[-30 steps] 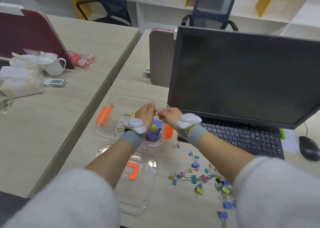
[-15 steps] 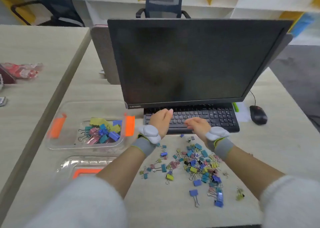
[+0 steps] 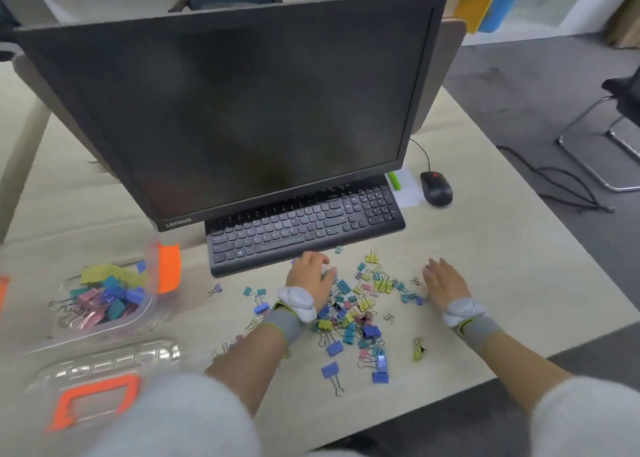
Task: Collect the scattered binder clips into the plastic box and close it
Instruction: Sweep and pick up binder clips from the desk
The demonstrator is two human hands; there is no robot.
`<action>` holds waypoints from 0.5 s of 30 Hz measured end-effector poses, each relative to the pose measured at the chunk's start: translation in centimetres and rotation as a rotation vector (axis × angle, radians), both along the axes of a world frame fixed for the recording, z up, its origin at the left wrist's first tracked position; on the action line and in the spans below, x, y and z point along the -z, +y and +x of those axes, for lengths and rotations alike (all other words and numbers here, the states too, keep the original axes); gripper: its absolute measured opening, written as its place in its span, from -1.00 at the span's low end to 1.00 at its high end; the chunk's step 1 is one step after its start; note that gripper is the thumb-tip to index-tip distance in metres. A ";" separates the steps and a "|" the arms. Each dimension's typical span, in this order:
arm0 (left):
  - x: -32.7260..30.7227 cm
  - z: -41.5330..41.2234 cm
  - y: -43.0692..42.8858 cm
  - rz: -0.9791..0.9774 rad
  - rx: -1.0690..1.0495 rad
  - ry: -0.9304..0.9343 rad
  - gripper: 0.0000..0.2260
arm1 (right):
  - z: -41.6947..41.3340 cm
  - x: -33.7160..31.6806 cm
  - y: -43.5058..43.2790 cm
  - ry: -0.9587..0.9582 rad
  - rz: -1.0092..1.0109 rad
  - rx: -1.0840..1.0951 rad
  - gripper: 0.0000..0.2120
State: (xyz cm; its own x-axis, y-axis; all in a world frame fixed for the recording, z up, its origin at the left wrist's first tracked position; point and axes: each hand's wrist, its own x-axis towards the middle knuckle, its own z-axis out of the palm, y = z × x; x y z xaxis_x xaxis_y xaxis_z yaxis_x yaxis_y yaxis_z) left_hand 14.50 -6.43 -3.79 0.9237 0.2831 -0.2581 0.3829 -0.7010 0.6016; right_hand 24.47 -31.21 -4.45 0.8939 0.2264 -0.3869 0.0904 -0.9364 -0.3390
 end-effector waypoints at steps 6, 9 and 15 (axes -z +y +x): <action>1.8 0.9 -1.6 0.135 0.112 0.015 -0.54 | -1.5 1.7 -1.4 0.041 -0.054 -0.039 -0.49; 2.4 1.6 -2.2 0.176 0.169 0.030 -0.48 | -2.4 2.0 -1.0 0.011 0.001 -0.111 -0.51; 3.8 1.3 -4.4 0.213 0.311 0.036 -0.46 | -3.8 2.4 -0.7 0.023 0.244 -0.243 -0.52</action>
